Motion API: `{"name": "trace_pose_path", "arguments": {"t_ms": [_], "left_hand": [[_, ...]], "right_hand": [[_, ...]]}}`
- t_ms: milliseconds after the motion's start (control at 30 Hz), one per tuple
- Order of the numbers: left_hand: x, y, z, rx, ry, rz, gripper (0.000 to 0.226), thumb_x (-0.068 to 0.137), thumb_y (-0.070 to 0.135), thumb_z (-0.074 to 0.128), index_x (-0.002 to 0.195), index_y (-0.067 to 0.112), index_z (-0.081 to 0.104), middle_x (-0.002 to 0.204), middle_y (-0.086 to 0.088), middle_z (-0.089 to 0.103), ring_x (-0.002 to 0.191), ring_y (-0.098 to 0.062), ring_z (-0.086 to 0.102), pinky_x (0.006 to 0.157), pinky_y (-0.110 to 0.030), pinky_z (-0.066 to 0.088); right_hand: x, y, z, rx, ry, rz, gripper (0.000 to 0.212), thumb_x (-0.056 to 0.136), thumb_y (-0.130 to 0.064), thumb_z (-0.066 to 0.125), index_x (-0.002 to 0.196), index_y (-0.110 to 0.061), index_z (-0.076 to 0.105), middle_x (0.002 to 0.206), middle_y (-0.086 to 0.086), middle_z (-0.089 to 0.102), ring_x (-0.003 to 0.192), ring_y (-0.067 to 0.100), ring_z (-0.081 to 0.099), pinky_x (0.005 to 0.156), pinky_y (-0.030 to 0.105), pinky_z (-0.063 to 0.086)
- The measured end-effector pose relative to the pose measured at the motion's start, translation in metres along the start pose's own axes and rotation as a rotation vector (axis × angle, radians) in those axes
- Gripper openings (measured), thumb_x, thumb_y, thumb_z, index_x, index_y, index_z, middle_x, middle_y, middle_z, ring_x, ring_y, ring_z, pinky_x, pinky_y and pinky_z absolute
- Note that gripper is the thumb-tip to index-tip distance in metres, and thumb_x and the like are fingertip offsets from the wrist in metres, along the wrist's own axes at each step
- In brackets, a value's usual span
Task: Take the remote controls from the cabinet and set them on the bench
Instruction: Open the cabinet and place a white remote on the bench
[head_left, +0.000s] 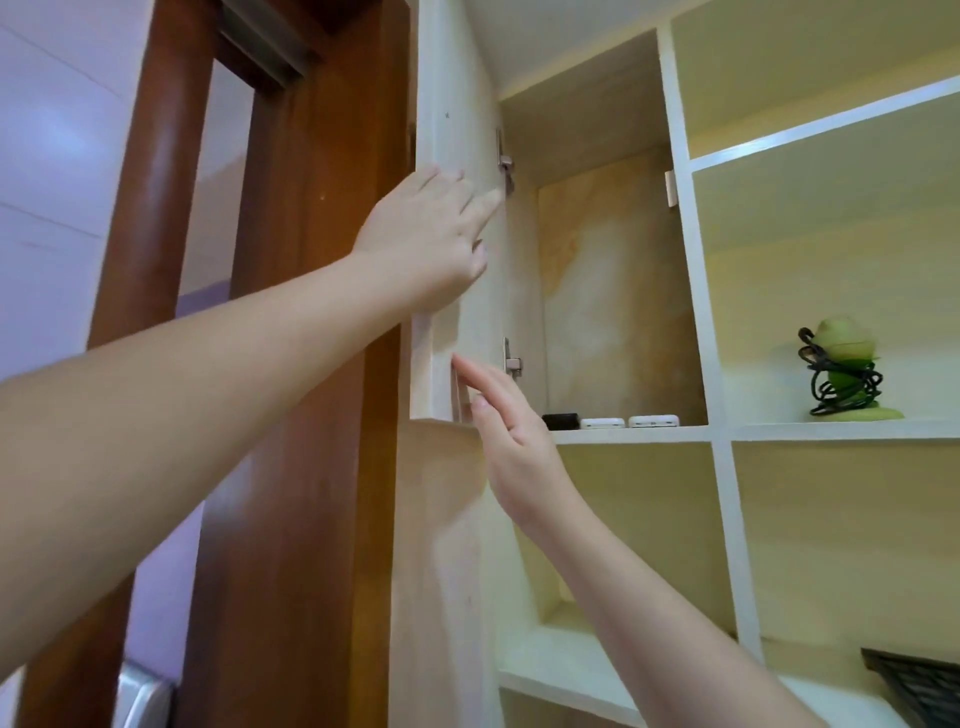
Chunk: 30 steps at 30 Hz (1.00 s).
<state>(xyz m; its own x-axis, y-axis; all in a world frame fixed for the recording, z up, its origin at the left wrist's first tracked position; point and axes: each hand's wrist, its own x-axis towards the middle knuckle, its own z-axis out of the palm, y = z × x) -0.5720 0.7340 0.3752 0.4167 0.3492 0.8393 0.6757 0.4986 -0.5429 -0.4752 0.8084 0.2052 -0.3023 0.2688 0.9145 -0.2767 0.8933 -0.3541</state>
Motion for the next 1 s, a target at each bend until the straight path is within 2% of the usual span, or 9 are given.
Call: {"name": "trace_pose_path", "arguments": {"t_ms": [67,167,267,367,467,567,667,833,1000], "left_hand": [[-0.010,-0.006,0.004,0.005,-0.028,-0.013,0.056,0.097,0.034,0.027,0.147,0.010,0.030,0.141,-0.016,0.048,0.138,-0.032,0.034,0.117,-0.041,0.018],[-0.027,-0.004,0.012,-0.066,-0.024,-0.046,0.059,0.091,0.031,0.025,0.145,0.010,0.036,0.138,-0.016,0.050,0.138,-0.032,0.034,0.119,-0.043,0.017],[-0.042,-0.001,0.021,-0.063,0.013,-0.053,0.059,0.088,0.031,0.023,0.138,0.008,0.044,0.130,-0.019,0.054,0.133,-0.035,0.038,0.118,-0.044,0.019],[-0.047,-0.004,0.023,-0.039,0.021,-0.057,0.052,0.090,0.029,0.028,0.129,0.006,0.052,0.121,-0.020,0.057,0.123,-0.036,0.046,0.111,-0.046,0.029],[-0.047,0.000,0.017,-0.019,0.043,-0.048,0.044,0.088,0.026,0.032,0.117,0.005,0.058,0.109,-0.018,0.059,0.104,-0.037,0.051,0.100,-0.046,0.036],[-0.046,0.012,0.012,0.011,0.036,-0.021,0.040,0.085,0.024,0.034,0.110,0.004,0.059,0.108,-0.018,0.058,0.102,-0.037,0.052,0.093,-0.045,0.039],[-0.045,0.035,0.010,-0.026,0.026,-0.001,0.034,0.084,0.021,0.045,0.110,0.004,0.058,0.110,-0.018,0.058,0.104,-0.037,0.051,0.091,-0.044,0.039],[-0.034,0.090,0.013,-0.323,-0.112,-0.063,0.037,0.091,0.028,0.046,0.125,0.014,0.053,0.123,-0.010,0.056,0.115,-0.030,0.049,0.094,-0.039,0.038],[-0.018,0.139,0.029,-0.649,-0.343,-0.157,0.040,0.094,0.028,0.044,0.133,0.020,0.049,0.133,-0.005,0.052,0.121,-0.024,0.049,0.097,-0.036,0.041]], "right_hand": [[0.000,0.001,0.007,-0.079,-0.062,-0.018,0.043,0.102,-0.016,0.032,0.143,-0.025,0.041,0.146,-0.019,0.039,0.132,-0.015,0.028,0.110,0.009,0.020],[-0.001,0.007,0.011,-0.198,-0.135,-0.072,0.044,0.102,-0.022,0.030,0.145,-0.028,0.034,0.152,-0.017,0.031,0.137,-0.012,0.020,0.114,0.015,0.015],[-0.006,0.018,0.005,-0.288,-0.216,-0.073,0.044,0.102,-0.027,0.030,0.146,-0.030,0.031,0.152,-0.018,0.029,0.138,-0.010,0.018,0.115,0.019,0.015],[-0.014,0.023,-0.011,-0.384,-0.276,-0.081,0.045,0.101,-0.028,0.034,0.146,-0.031,0.029,0.151,-0.018,0.031,0.136,-0.011,0.020,0.111,0.013,0.015],[-0.017,0.022,-0.036,-0.469,-0.250,-0.092,0.046,0.100,-0.026,0.038,0.145,-0.029,0.031,0.149,-0.015,0.033,0.136,-0.008,0.022,0.108,0.009,0.015],[-0.017,0.015,-0.065,-0.540,-0.209,-0.051,0.046,0.099,-0.024,0.039,0.145,-0.029,0.031,0.148,-0.012,0.036,0.135,-0.002,0.027,0.109,0.016,0.020],[-0.016,0.006,-0.094,-0.617,-0.162,-0.035,0.047,0.099,-0.019,0.037,0.144,-0.027,0.032,0.146,-0.012,0.037,0.127,-0.006,0.030,0.102,0.010,0.020],[-0.013,0.000,-0.140,-0.731,-0.088,-0.001,0.050,0.096,-0.014,0.035,0.145,-0.026,0.032,0.146,-0.009,0.036,0.131,0.004,0.032,0.099,0.017,0.024],[-0.016,0.002,-0.175,-0.819,-0.071,0.082,0.054,0.094,-0.007,0.035,0.147,-0.017,0.029,0.151,-0.002,0.033,0.136,0.010,0.030,0.100,0.014,0.021]]}}
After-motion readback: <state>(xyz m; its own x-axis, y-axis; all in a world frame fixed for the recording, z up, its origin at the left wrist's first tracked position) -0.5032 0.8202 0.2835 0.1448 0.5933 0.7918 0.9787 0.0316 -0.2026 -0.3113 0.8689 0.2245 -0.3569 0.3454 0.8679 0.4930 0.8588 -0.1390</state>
